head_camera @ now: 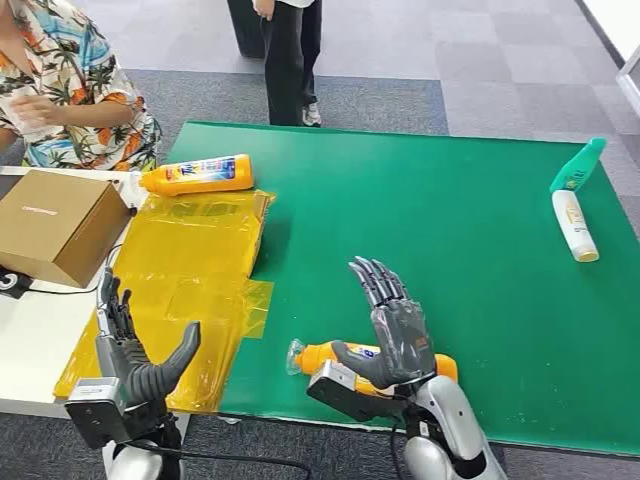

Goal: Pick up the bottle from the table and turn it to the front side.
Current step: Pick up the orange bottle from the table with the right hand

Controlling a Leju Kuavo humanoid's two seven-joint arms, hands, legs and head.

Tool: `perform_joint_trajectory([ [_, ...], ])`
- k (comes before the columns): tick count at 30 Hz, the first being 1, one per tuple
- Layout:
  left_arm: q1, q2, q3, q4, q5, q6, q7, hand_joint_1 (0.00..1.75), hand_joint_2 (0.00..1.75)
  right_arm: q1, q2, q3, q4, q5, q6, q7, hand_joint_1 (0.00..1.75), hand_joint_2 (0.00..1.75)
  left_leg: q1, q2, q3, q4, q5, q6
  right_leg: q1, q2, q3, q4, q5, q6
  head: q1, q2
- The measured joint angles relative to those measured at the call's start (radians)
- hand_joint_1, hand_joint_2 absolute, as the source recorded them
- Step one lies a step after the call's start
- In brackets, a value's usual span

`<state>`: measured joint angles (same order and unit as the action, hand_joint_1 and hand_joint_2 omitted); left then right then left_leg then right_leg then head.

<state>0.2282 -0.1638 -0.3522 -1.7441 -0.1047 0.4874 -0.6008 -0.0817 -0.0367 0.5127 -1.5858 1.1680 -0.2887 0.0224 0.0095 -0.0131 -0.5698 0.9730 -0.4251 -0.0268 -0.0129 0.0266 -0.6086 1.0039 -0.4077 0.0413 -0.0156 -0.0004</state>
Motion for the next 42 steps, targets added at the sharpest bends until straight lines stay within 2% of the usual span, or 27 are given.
perform_joint_trajectory([
  [2, 0.001, -0.003, 0.010, 0.000, -0.007, -0.009, 0.000, 0.00, 1.75, -0.013, -0.021, 0.000, 0.000, 0.017, 0.038, 0.016, 0.00, 1.75, 0.000, 0.000, 0.000, 0.000, 0.000, 0.000, 0.000, 0.000, 0.000, 0.000, 0.000, 0.000, 0.000, 0.000],
  [5, 0.001, -0.014, 0.040, 0.000, -0.021, -0.031, -0.003, 0.00, 1.75, -0.051, -0.081, 0.002, 0.003, 0.057, 0.131, 0.057, 0.00, 1.75, 0.000, 0.000, 0.000, 0.001, 0.000, 0.000, 0.000, 0.000, 0.000, 0.000, 0.000, 0.000, 0.000, 0.000],
  [13, 0.000, -0.041, 0.097, 0.000, -0.042, -0.072, -0.001, 0.00, 1.75, -0.089, -0.200, 0.017, 0.007, 0.129, 0.267, 0.136, 0.00, 1.75, 0.000, 0.000, 0.000, 0.001, 0.000, 0.001, 0.000, 0.000, 0.000, 0.000, 0.000, 0.000, 0.000, 0.000],
  [21, 0.005, -0.063, 0.129, 0.000, -0.046, -0.075, -0.001, 0.00, 1.75, -0.087, -0.277, 0.031, -0.029, 0.184, 0.346, 0.213, 0.00, 1.75, 0.000, 0.000, 0.000, 0.001, -0.001, 0.001, 0.000, 0.000, 0.000, 0.000, 0.000, 0.000, 0.000, 0.000],
  [25, 0.007, -0.072, 0.141, -0.001, -0.054, -0.070, -0.002, 0.00, 1.75, -0.082, -0.282, 0.032, -0.034, 0.267, 0.279, 0.249, 0.00, 1.75, 0.000, 0.000, 0.000, 0.001, 0.000, 0.001, 0.000, 0.000, 0.000, 0.000, 0.000, 0.000, 0.000, 0.000],
  [30, 0.009, -0.080, 0.147, -0.002, -0.060, -0.060, -0.002, 0.00, 1.75, -0.084, -0.265, 0.027, -0.034, 0.361, 0.166, 0.266, 0.00, 1.75, 0.000, 0.000, 0.000, 0.001, 0.000, 0.001, 0.000, 0.000, 0.000, 0.000, 0.000, 0.000, 0.000, 0.000],
  [33, 0.008, -0.083, 0.148, -0.002, -0.060, -0.053, -0.002, 0.00, 1.75, -0.088, -0.244, 0.020, -0.034, 0.391, 0.049, 0.280, 0.00, 1.75, 0.000, 0.000, 0.000, 0.001, 0.000, 0.001, 0.000, 0.000, 0.000, 0.000, 0.000, 0.000, 0.000, 0.000],
  [36, 0.008, -0.083, 0.143, -0.002, -0.060, -0.040, -0.002, 0.00, 1.75, -0.105, -0.230, 0.021, -0.034, 0.402, -0.061, 0.329, 0.00, 1.75, 0.000, 0.000, 0.000, 0.001, 0.000, 0.001, 0.000, 0.000, 0.000, 0.000, 0.000, 0.000, 0.000, 0.000],
  [39, 0.007, -0.083, 0.137, -0.002, -0.060, -0.029, -0.002, 0.00, 1.75, -0.123, -0.228, 0.030, -0.035, 0.403, -0.052, 0.391, 0.00, 1.75, 0.000, 0.000, 0.000, 0.001, 0.000, 0.002, 0.000, -0.001, 0.000, 0.000, 0.000, 0.001, 0.000, 0.000],
  [42, 0.007, -0.083, 0.133, -0.002, -0.060, -0.026, -0.002, 0.00, 1.75, -0.132, -0.228, 0.037, -0.035, 0.404, -0.045, 0.408, 0.00, 1.75, 0.000, 0.000, 0.000, 0.001, 0.000, 0.002, 0.000, -0.001, 0.000, 0.000, 0.000, 0.001, 0.000, 0.000],
])
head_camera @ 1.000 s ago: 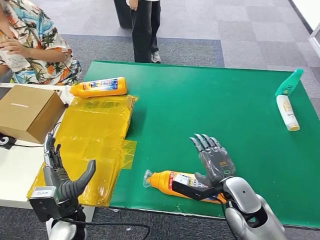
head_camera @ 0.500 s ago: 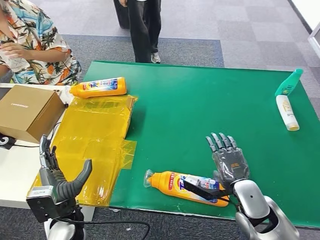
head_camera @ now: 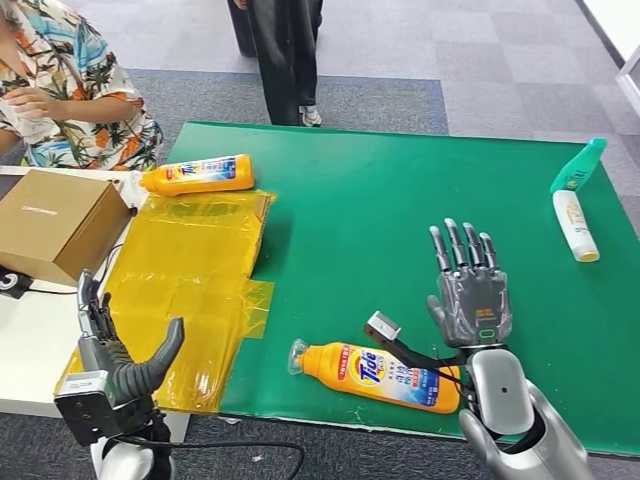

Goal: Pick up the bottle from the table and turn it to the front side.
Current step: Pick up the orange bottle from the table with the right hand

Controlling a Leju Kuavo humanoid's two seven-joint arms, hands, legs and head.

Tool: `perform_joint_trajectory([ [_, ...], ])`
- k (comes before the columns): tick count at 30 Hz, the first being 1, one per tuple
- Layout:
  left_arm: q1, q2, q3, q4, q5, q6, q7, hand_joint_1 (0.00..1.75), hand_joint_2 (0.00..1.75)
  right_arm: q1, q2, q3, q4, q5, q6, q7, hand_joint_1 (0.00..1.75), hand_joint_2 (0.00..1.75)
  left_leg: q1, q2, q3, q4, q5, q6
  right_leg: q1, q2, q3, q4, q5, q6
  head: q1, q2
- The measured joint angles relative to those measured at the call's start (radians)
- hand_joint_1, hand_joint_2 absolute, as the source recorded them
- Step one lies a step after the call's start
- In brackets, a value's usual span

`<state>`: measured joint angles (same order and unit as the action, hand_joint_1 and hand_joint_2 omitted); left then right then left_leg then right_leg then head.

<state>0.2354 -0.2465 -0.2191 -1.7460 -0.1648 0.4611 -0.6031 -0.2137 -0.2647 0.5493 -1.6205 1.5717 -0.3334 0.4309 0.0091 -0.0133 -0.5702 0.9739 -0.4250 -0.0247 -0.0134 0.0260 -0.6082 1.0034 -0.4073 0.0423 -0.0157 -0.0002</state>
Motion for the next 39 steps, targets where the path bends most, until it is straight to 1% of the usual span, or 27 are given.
perform_joint_trajectory([
  [2, 0.000, 0.000, -0.001, 0.000, 0.000, 0.001, 0.000, 0.00, 1.75, -0.005, 0.000, 0.005, 0.000, 0.000, 0.006, 0.004, 0.00, 1.75, 0.000, 0.000, 0.000, 0.000, 0.000, 0.000, 0.000, 0.000, 0.000, 0.000, 0.000, 0.000, 0.000, 0.000],
  [4, 0.000, 0.000, -0.001, 0.000, 0.001, 0.003, 0.000, 0.00, 1.75, -0.008, 0.000, 0.008, 0.000, 0.000, 0.042, 0.004, 0.00, 1.75, 0.000, 0.000, 0.000, 0.000, 0.000, 0.000, 0.000, 0.000, 0.000, 0.000, 0.000, 0.000, 0.000, 0.000],
  [9, 0.007, 0.000, 0.003, -0.006, 0.006, -0.002, 0.001, 0.00, 1.75, 0.000, -0.003, -0.020, 0.000, 0.000, 0.242, 0.004, 0.00, 1.75, 0.000, 0.000, 0.000, 0.000, 0.000, 0.000, 0.000, 0.000, 0.000, 0.000, 0.000, 0.000, 0.000, 0.000],
  [13, 0.017, -0.003, 0.020, -0.013, 0.006, -0.024, 0.000, 0.00, 1.75, 0.009, -0.026, -0.071, 0.000, -0.023, 0.373, -0.072, 0.00, 1.75, 0.000, 0.000, 0.000, 0.000, 0.000, 0.000, -0.001, 0.000, 0.000, 0.000, 0.000, 0.000, 0.000, 0.000],
  [16, 0.021, -0.007, 0.035, -0.014, 0.007, -0.040, -0.004, 0.00, 1.75, 0.008, -0.060, -0.097, -0.005, -0.076, 0.456, -0.128, 0.00, 1.75, -0.001, 0.000, 0.000, 0.000, -0.001, 0.001, -0.001, 0.000, 0.000, 0.000, 0.000, 0.000, 0.000, 0.000],
  [20, 0.022, -0.012, 0.053, -0.014, 0.010, -0.055, -0.012, 0.00, 1.75, -0.007, -0.119, -0.110, -0.022, -0.206, 0.528, -0.194, 0.00, 1.75, -0.001, 0.000, 0.000, 0.001, 0.000, 0.002, -0.002, 0.000, 0.000, 0.000, 0.000, 0.001, 0.000, 0.000],
  [22, 0.022, -0.016, 0.060, -0.014, -0.014, -0.039, -0.017, 0.00, 1.75, -0.017, -0.148, -0.111, -0.030, -0.235, 0.542, -0.194, 0.00, 1.75, -0.001, 0.000, 0.000, 0.001, 0.000, 0.002, -0.002, 0.000, 0.000, 0.000, 0.000, 0.001, 0.000, 0.000],
  [25, 0.023, -0.021, 0.067, -0.014, -0.065, -0.002, -0.018, 0.00, 1.75, -0.029, -0.182, -0.111, -0.043, -0.244, 0.552, -0.178, 0.00, 1.75, -0.002, 0.000, 0.000, 0.001, 0.000, 0.002, -0.002, 0.000, 0.000, 0.000, 0.001, 0.001, 0.000, 0.000],
  [34, 0.022, -0.026, 0.079, -0.014, -0.035, -0.012, -0.019, 0.00, 1.75, -0.105, -0.271, -0.089, -0.051, -0.275, 0.662, -0.177, 0.00, 1.75, -0.002, 0.000, -0.001, 0.001, 0.000, 0.003, -0.002, 0.000, 0.000, 0.000, 0.001, 0.002, 0.000, 0.000],
  [36, 0.022, -0.027, 0.081, -0.013, -0.026, -0.018, -0.021, 0.00, 1.75, -0.127, -0.301, -0.077, -0.049, -0.314, 0.702, -0.197, 0.00, 1.75, -0.003, 0.000, -0.001, 0.001, 0.001, 0.004, -0.003, 0.000, 0.000, 0.000, 0.002, 0.003, 0.000, 0.000],
  [39, 0.018, -0.026, 0.083, -0.009, -0.008, -0.025, -0.032, 0.00, 1.75, -0.173, -0.373, -0.052, -0.046, -0.450, 0.773, -0.249, 0.00, 1.75, -0.004, 0.000, -0.001, 0.001, 0.001, 0.005, -0.005, 0.000, -0.001, 0.000, 0.002, 0.004, 0.000, 0.000],
])
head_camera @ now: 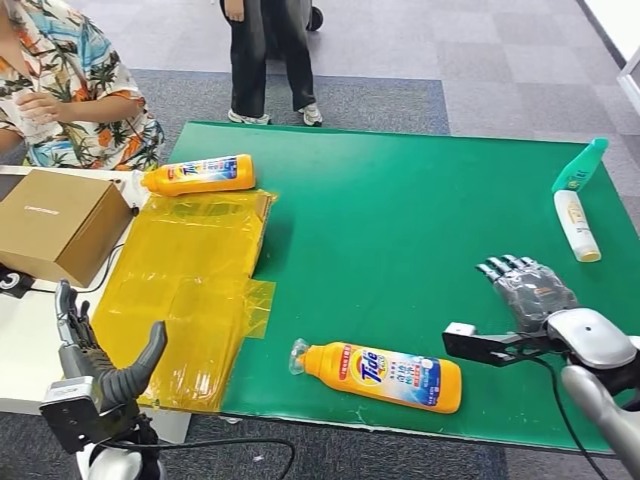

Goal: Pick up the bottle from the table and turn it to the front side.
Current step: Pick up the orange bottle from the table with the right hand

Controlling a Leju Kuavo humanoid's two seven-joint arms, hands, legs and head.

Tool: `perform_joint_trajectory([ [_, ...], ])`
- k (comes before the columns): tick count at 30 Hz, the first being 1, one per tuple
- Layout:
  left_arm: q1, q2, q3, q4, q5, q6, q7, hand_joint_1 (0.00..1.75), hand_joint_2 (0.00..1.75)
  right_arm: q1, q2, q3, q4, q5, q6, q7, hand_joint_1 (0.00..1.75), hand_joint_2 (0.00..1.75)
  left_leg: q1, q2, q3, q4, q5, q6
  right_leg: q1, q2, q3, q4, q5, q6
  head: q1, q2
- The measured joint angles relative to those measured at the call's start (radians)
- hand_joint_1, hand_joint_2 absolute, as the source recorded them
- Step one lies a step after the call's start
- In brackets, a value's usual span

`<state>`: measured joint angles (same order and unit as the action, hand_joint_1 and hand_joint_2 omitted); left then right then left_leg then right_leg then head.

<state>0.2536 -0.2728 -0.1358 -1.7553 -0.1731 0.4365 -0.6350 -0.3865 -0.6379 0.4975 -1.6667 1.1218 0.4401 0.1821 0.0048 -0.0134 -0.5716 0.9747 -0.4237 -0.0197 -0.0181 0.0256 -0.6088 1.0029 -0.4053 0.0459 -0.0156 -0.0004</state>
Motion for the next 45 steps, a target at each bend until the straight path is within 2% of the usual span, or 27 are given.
perform_joint_trajectory([
  [4, -0.012, 0.002, 0.002, 0.012, 0.022, -0.002, -0.018, 0.00, 1.75, -0.098, -0.119, 0.052, 0.000, -0.200, 0.064, -0.051, 0.00, 1.75, -0.003, 0.000, -0.001, 0.000, 0.001, 0.002, -0.002, 0.000, -0.001, 0.000, 0.001, 0.002, 0.000, 0.000],
  [7, -0.020, 0.003, 0.002, 0.024, 0.032, -0.001, -0.026, 0.00, 1.75, -0.173, -0.196, 0.105, -0.008, -0.311, 0.077, -0.062, 0.00, 1.75, -0.003, 0.000, -0.001, 0.000, 0.001, 0.003, -0.003, -0.001, -0.001, 0.000, 0.001, 0.003, 0.000, 0.000],
  [11, -0.026, 0.006, 0.002, 0.034, 0.037, -0.001, -0.029, 0.00, 1.75, -0.254, -0.250, 0.171, -0.018, -0.410, 0.075, -0.067, 0.00, 1.75, -0.004, -0.001, -0.002, 0.000, 0.001, 0.003, -0.003, -0.001, -0.001, 0.000, 0.001, 0.004, 0.000, 0.000],
  [15, -0.031, 0.008, 0.002, 0.045, 0.043, -0.009, -0.039, 0.00, 1.75, -0.346, -0.309, 0.261, -0.043, -0.572, 0.098, -0.074, 0.00, 1.75, -0.004, -0.002, -0.002, 0.000, 0.002, 0.005, -0.004, -0.002, -0.002, 0.000, 0.001, 0.005, 0.000, 0.000],
  [19, -0.038, 0.012, 0.002, 0.060, 0.057, -0.018, -0.051, 0.00, 1.75, -0.494, -0.374, 0.378, -0.078, -0.762, 0.155, -0.084, 0.00, 1.75, -0.005, -0.002, -0.003, 0.000, 0.002, 0.005, -0.005, -0.002, -0.002, 0.000, 0.001, 0.005, 0.000, 0.000],
  [27, -0.066, 0.026, -0.012, 0.105, 0.092, -0.028, -0.060, 0.00, 1.75, -0.860, -0.422, 0.712, -0.118, -1.098, 0.258, -0.038, 0.00, 1.75, -0.006, -0.002, -0.003, 0.001, 0.003, 0.006, -0.005, -0.002, -0.002, 0.000, 0.002, 0.006, 0.000, 0.000],
  [33, -0.086, 0.043, -0.036, 0.138, 0.112, -0.017, -0.061, 0.00, 1.75, -1.069, -0.432, 0.900, -0.155, -1.203, 0.348, 0.034, 0.00, 1.75, -0.007, -0.002, -0.005, 0.001, 0.004, 0.007, -0.007, -0.002, -0.005, -0.001, 0.003, 0.008, 0.000, 0.000],
  [36, -0.093, 0.048, -0.047, 0.151, 0.117, -0.011, -0.061, 0.00, 1.75, -1.083, -0.433, 0.941, -0.159, -1.146, 0.321, 0.036, 0.00, 1.75, -0.006, -0.002, -0.005, 0.001, 0.004, 0.007, -0.005, -0.001, -0.003, -0.003, 0.004, 0.009, 0.000, 0.000],
  [38, -0.098, 0.050, -0.053, 0.158, 0.119, -0.006, -0.061, 0.00, 1.75, -1.056, -0.433, 0.958, -0.156, -1.052, 0.243, 0.017, 0.00, 1.75, -0.006, -0.002, -0.005, 0.001, 0.004, 0.008, -0.005, -0.002, -0.003, -0.004, 0.004, 0.009, 0.000, 0.000],
  [41, -0.100, 0.051, -0.059, 0.165, 0.119, 0.002, -0.061, 0.00, 1.75, -0.965, -0.432, 0.976, -0.135, -0.904, 0.091, -0.007, 0.00, 1.75, -0.006, -0.002, -0.005, 0.001, 0.004, 0.008, -0.005, -0.002, -0.001, -0.005, 0.004, 0.010, 0.000, 0.000],
  [45, -0.104, 0.051, -0.061, 0.167, 0.116, 0.003, -0.061, 0.00, 1.75, -0.820, -0.413, 0.995, -0.080, -0.816, -0.051, 0.001, 0.00, 1.75, -0.006, -0.002, -0.006, 0.001, 0.004, 0.009, -0.005, -0.002, -0.001, -0.005, 0.005, 0.010, 0.000, 0.000],
])
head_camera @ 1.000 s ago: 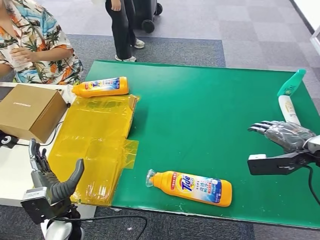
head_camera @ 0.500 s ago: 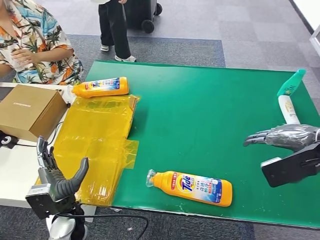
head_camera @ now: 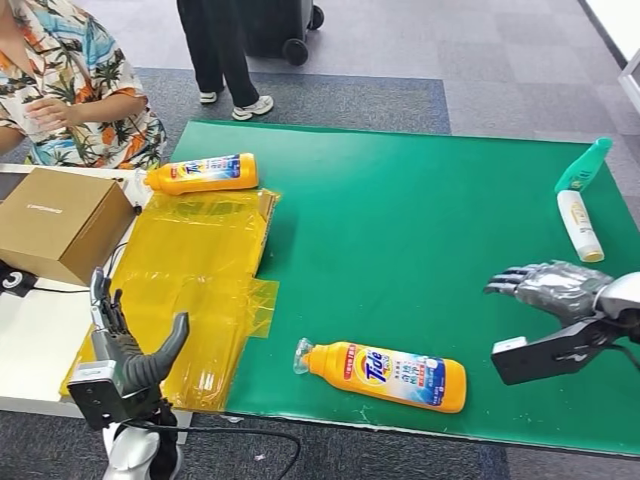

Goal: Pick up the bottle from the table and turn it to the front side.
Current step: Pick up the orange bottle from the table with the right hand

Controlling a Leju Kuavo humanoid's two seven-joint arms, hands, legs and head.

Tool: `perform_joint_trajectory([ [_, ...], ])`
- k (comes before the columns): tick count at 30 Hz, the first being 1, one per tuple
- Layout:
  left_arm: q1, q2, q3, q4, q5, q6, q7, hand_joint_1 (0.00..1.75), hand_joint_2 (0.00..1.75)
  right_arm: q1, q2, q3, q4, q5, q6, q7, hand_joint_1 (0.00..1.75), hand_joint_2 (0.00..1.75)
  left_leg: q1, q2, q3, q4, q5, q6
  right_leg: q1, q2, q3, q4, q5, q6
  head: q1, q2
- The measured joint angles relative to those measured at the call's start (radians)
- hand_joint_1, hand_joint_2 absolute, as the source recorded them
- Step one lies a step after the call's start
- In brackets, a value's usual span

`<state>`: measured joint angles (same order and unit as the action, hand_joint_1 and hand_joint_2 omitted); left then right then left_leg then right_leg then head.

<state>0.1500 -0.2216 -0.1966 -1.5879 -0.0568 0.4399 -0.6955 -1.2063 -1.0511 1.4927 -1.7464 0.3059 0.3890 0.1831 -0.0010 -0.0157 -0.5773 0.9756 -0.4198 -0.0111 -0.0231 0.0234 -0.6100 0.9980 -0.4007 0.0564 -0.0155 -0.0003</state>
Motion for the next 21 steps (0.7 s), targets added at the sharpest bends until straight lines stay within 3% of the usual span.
perform_joint_trajectory([
  [5, -0.003, -0.001, -0.004, 0.003, -0.005, 0.000, 0.003, 0.00, 1.75, 0.195, 0.037, -0.034, 0.047, 0.110, -0.075, 0.052, 0.00, 1.75, 0.000, 0.000, 0.000, 0.000, 0.000, 0.000, 0.000, 0.000, 0.000, 0.000, 0.000, 0.000, 0.000, 0.000],
  [13, -0.003, -0.001, -0.006, 0.005, -0.012, 0.003, 0.012, 0.00, 1.75, 0.540, 0.084, -0.265, 0.072, 0.272, -0.068, 0.091, 0.00, 1.75, 0.000, -0.001, -0.001, 0.000, -0.001, 0.000, 0.000, -0.001, 0.000, 0.000, -0.001, 0.001, 0.000, 0.000],
  [16, -0.004, -0.001, -0.006, 0.005, -0.015, 0.003, 0.013, 0.00, 1.75, 0.611, 0.086, -0.332, 0.072, 0.281, -0.067, 0.100, 0.00, 1.75, 0.000, -0.001, -0.001, 0.000, -0.001, 0.001, 0.000, -0.001, 0.000, 0.000, -0.001, 0.001, 0.000, 0.000],
  [21, -0.007, -0.001, -0.005, 0.013, -0.005, -0.010, 0.015, 0.00, 1.75, 0.740, 0.090, -0.462, 0.061, 0.185, -0.092, 0.117, 0.00, 1.75, 0.000, -0.001, -0.001, 0.000, -0.001, 0.001, 0.000, -0.001, 0.000, -0.001, -0.001, 0.001, 0.000, 0.000],
])
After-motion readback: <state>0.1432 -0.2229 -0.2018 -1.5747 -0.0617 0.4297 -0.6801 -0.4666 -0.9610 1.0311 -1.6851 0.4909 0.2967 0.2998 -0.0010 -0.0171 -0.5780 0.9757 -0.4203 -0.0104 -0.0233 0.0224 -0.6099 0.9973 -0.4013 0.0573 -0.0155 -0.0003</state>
